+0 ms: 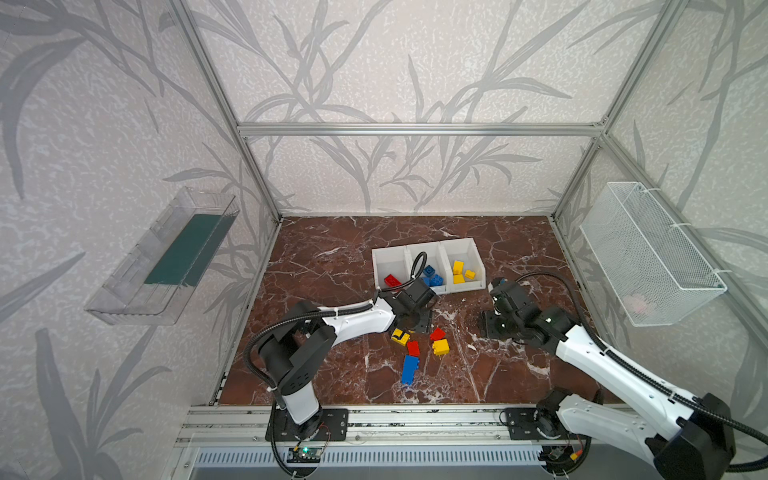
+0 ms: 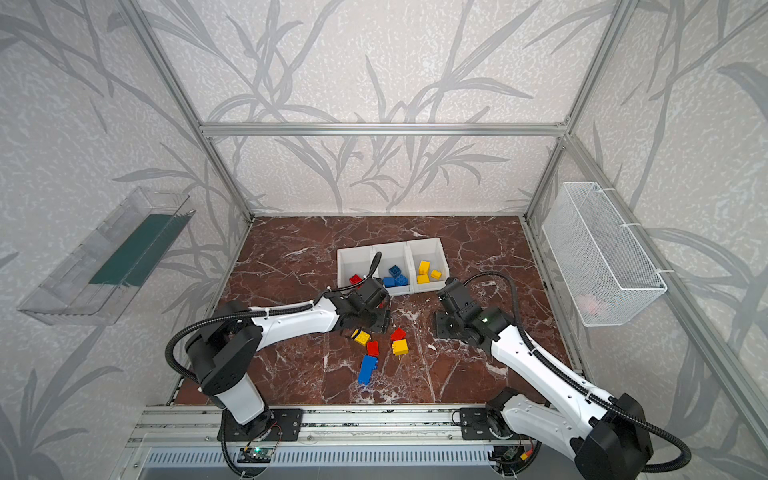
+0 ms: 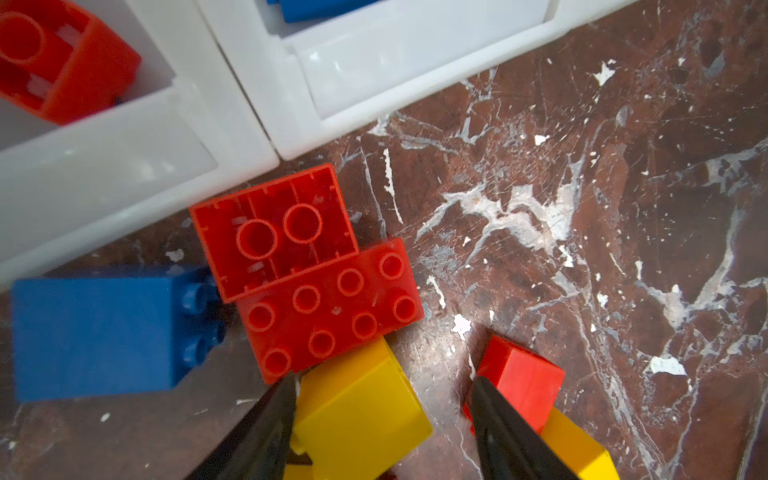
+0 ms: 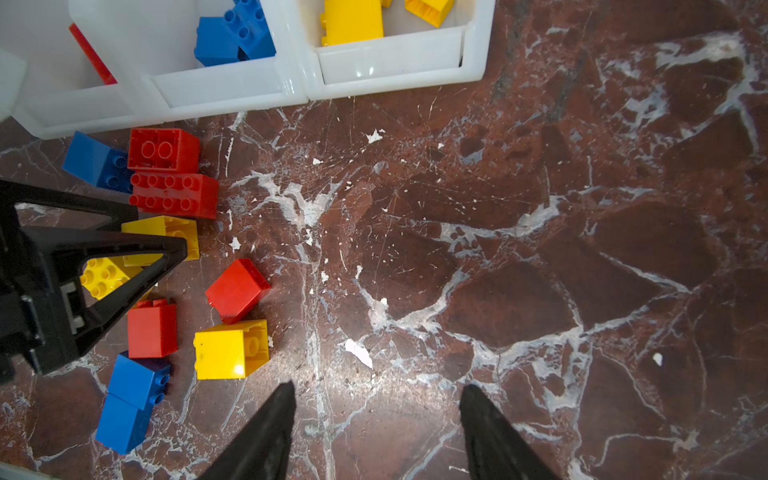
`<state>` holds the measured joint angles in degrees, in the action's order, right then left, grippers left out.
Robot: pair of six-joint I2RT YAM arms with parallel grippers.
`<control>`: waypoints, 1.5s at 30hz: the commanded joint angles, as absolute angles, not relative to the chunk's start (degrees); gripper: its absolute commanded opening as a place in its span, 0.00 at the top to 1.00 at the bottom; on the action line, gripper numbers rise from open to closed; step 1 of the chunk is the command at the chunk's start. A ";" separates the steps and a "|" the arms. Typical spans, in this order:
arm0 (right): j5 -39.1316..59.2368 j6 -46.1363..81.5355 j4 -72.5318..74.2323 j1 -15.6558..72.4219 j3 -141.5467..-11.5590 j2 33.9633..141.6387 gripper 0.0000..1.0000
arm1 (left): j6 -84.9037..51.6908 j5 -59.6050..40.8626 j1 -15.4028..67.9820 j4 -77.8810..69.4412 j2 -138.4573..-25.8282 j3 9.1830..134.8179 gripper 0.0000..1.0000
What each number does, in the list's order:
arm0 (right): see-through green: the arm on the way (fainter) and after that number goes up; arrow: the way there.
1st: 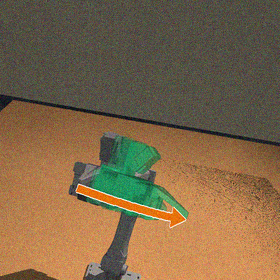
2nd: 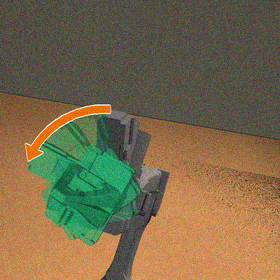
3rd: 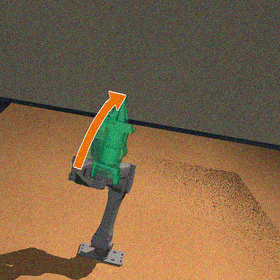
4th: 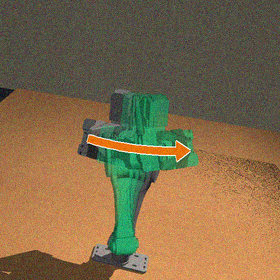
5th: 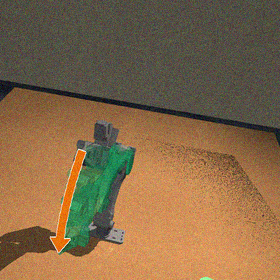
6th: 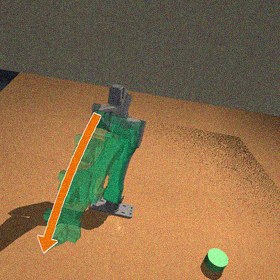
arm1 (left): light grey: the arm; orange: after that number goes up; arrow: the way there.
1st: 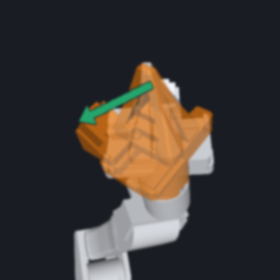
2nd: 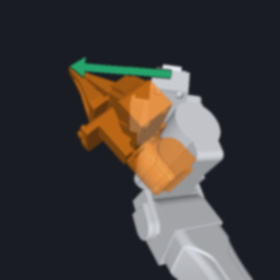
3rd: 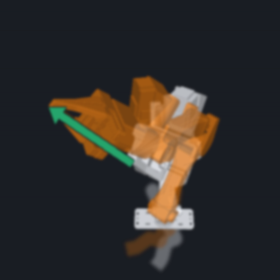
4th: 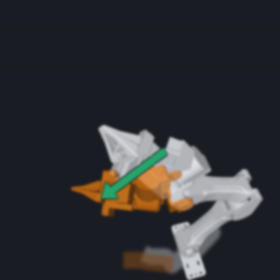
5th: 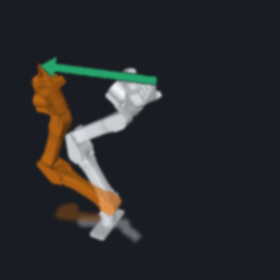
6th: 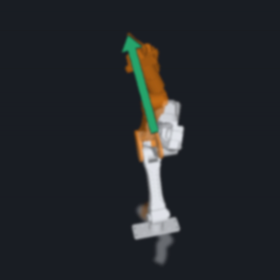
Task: Sort the legos into containers by color
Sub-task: 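Lower the left gripper onto a yellow brick in the pile and close, then carry the yellow brick into the compartment nearest the right arm and release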
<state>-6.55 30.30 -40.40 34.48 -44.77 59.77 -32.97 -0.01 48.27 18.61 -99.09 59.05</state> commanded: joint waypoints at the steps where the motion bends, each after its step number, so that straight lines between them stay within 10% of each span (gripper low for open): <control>1: -6.75 31.11 -40.51 34.32 -43.52 58.28 0.36 | -32.94 0.26 48.69 19.86 -99.83 59.72 0.37; 20: -6.22 31.85 -40.71 34.33 -43.20 58.09 0.36 | -28.09 2.02 53.08 22.76 -100.43 60.27 0.41; 45: -7.91 32.43 -42.38 34.28 -42.73 55.90 0.38 | -23.65 10.26 53.45 22.82 -89.81 65.59 0.74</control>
